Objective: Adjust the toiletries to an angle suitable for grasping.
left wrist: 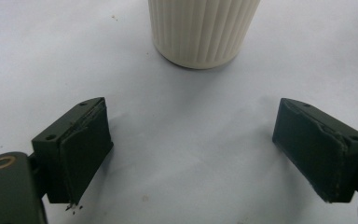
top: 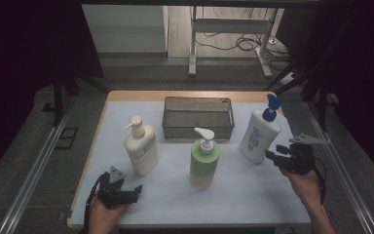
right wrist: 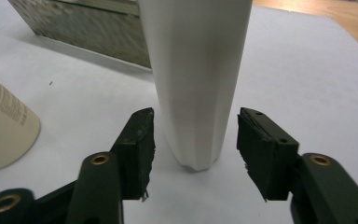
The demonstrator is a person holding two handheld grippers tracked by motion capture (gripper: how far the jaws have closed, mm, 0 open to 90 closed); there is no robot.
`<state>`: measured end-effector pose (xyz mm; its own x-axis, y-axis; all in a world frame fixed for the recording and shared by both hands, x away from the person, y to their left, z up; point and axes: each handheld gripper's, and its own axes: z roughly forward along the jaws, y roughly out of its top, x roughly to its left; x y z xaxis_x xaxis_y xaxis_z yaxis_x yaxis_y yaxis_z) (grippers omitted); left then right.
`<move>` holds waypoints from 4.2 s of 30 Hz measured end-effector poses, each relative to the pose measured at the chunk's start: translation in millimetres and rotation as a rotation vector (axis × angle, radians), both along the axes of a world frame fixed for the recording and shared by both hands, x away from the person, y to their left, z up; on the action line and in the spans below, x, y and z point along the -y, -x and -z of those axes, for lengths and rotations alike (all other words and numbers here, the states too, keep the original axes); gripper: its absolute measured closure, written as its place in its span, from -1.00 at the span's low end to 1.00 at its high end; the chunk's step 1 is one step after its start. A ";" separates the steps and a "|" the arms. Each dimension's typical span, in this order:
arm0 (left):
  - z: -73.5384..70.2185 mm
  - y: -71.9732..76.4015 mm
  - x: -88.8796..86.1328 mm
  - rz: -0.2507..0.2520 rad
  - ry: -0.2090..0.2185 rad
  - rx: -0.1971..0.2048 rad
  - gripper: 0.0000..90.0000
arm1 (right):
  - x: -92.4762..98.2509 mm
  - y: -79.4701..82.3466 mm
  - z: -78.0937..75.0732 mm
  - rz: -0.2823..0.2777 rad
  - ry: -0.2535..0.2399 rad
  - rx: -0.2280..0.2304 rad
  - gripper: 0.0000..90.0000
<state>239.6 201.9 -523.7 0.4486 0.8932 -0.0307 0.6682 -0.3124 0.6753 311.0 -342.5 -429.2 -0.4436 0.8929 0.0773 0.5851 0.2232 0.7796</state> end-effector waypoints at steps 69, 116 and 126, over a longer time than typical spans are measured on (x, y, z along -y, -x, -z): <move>0.2 -0.3 0.1 -0.001 0.003 0.002 -0.76 | -47.6 -34.6 -66.2 -0.084 0.072 0.049 -0.12; 0.1 -0.4 0.1 -0.001 0.003 0.001 -0.76 | -129.5 -65.5 -125.4 -0.146 0.024 0.100 -0.11; 0.1 -0.5 0.0 -0.001 0.003 0.001 -0.76 | -152.2 -83.3 -126.6 -0.129 0.015 0.110 -0.11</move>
